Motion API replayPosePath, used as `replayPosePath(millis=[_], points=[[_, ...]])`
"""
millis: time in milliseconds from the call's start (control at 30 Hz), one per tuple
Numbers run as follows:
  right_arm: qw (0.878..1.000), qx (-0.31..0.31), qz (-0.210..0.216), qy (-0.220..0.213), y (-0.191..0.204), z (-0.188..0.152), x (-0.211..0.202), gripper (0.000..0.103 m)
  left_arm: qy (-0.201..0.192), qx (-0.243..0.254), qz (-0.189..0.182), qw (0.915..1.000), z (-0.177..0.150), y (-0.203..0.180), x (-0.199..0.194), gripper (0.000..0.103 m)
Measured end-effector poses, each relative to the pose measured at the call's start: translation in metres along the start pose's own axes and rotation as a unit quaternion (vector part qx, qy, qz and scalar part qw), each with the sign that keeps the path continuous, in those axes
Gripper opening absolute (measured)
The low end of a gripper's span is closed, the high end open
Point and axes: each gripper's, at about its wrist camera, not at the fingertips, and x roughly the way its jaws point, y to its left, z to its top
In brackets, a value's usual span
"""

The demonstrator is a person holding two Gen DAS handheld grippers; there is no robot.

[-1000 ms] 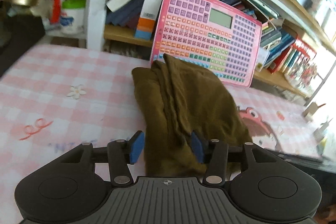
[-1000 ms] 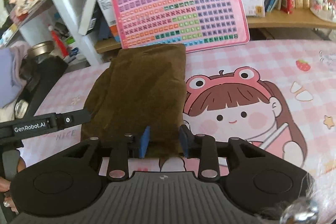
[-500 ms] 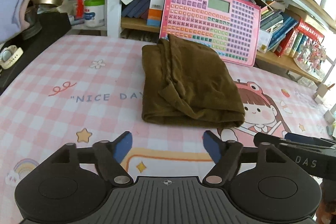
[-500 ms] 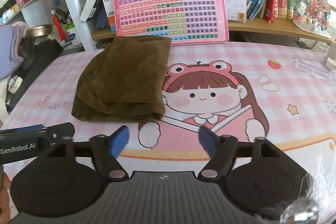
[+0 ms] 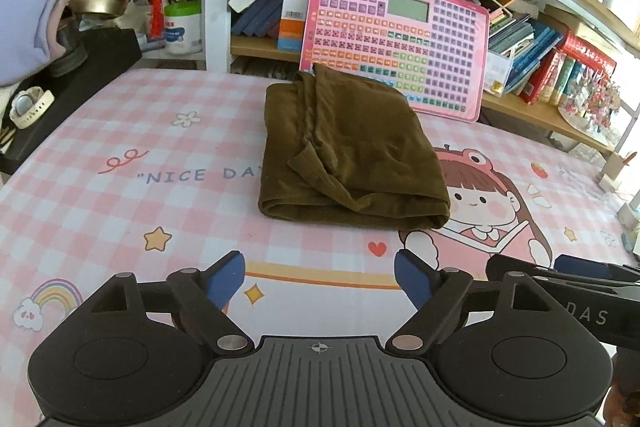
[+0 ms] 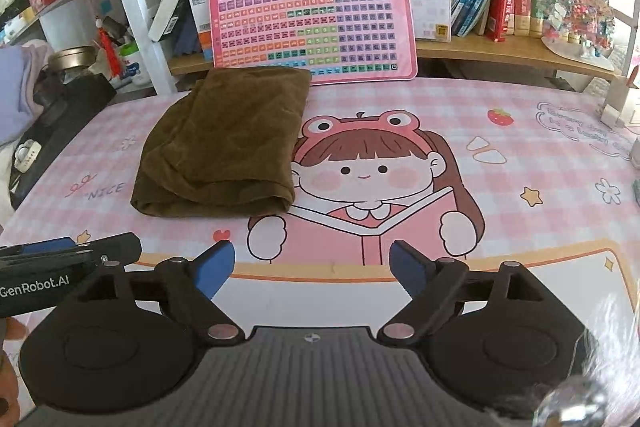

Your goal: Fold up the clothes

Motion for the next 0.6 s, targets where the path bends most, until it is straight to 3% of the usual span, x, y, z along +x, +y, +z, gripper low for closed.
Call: replayPosePath(millis=[233,367,600], points=[[1.000,0.005,-0.003,-0.001,-0.0047,-0.0009,-0.0021,0.084,-0.003,0.006,0.006,1.0000,-0.0020,-0.0033,-0.0014,0.090],[1.000,0.005,-0.003,-0.001,-0.0058,-0.0005,-0.0023,0.085,-0.018,0.018,0.011,0.9996,-0.0033,-0.0056,-0.0047,0.097],[1.000,0.004,-0.002,-0.001,-0.0051,-0.0003,-0.0027,0.085,-0.015,0.020,0.015,0.9996,-0.0033,-0.0071,-0.0059,0.098]])
